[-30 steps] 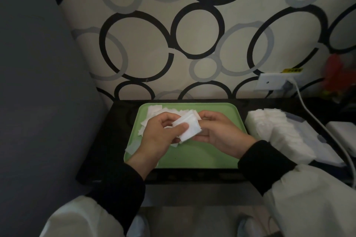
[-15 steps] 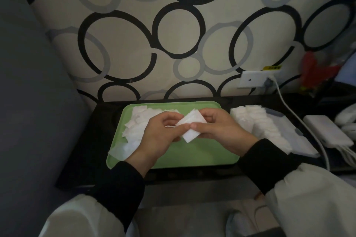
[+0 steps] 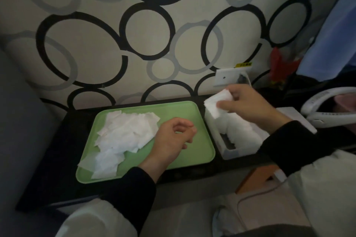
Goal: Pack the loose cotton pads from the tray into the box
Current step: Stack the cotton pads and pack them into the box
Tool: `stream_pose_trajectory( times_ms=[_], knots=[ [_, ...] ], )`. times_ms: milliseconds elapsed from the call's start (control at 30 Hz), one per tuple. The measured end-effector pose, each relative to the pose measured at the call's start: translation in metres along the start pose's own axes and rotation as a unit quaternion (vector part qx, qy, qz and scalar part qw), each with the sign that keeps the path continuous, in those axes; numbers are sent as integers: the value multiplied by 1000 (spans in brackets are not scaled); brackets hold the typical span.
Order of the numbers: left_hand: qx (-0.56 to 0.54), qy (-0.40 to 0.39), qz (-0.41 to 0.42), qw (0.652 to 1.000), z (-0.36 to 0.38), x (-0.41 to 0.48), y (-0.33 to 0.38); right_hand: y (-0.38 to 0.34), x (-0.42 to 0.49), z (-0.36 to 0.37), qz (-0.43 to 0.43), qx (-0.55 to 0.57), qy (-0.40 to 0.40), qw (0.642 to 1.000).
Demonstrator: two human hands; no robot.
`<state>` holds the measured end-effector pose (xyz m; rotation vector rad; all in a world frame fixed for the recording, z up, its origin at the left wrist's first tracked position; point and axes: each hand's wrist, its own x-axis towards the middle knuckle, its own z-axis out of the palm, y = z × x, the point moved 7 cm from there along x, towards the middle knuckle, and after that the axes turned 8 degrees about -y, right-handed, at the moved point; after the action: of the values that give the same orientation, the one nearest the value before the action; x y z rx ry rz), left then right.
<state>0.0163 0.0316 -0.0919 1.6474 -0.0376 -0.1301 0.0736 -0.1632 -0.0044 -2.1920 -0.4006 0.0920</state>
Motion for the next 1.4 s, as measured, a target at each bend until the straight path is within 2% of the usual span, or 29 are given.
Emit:
stream_pose_trajectory(
  times_ms=[67, 200, 400, 500, 633, 833, 1033, 1100, 1167, 1233, 1300, 1400],
  knots=[
    [24, -25, -1, 999, 19, 6, -4, 9, 5, -16, 18, -71, -19, 997],
    [51, -54, -2, 997, 53, 17, -10, 32, 18, -5, 54, -250, -153, 955],
    [63, -79, 3, 995, 77, 31, -18, 46, 31, 17, 99, -367, -204, 902],
    [79, -96, -6, 992, 81, 35, -23, 44, 33, 31, 77, -414, -221, 880],
    [131, -110, 2, 985, 81, 38, -25, 39, 33, 42, 43, -414, -210, 885],
    [135, -127, 16, 982, 80, 38, -24, 45, 30, 38, 42, -411, -188, 891],
    [143, -135, -2, 980, 78, 36, -24, 39, 22, 14, 33, -319, -133, 938],
    [134, -138, -7, 981, 78, 36, -24, 38, 17, 12, 28, -293, -136, 946],
    [124, -141, -6, 982, 79, 35, -23, 43, 12, 21, 37, -299, -188, 935],
    [118, -141, -6, 983, 78, 35, -23, 51, 8, 36, 51, -341, -248, 905],
    [117, -141, -11, 983, 78, 34, -23, 55, 7, 43, 54, -375, -259, 888],
    [114, -156, -19, 981, 76, 32, -22, 54, 6, 44, 52, -395, -252, 882]
  ],
)
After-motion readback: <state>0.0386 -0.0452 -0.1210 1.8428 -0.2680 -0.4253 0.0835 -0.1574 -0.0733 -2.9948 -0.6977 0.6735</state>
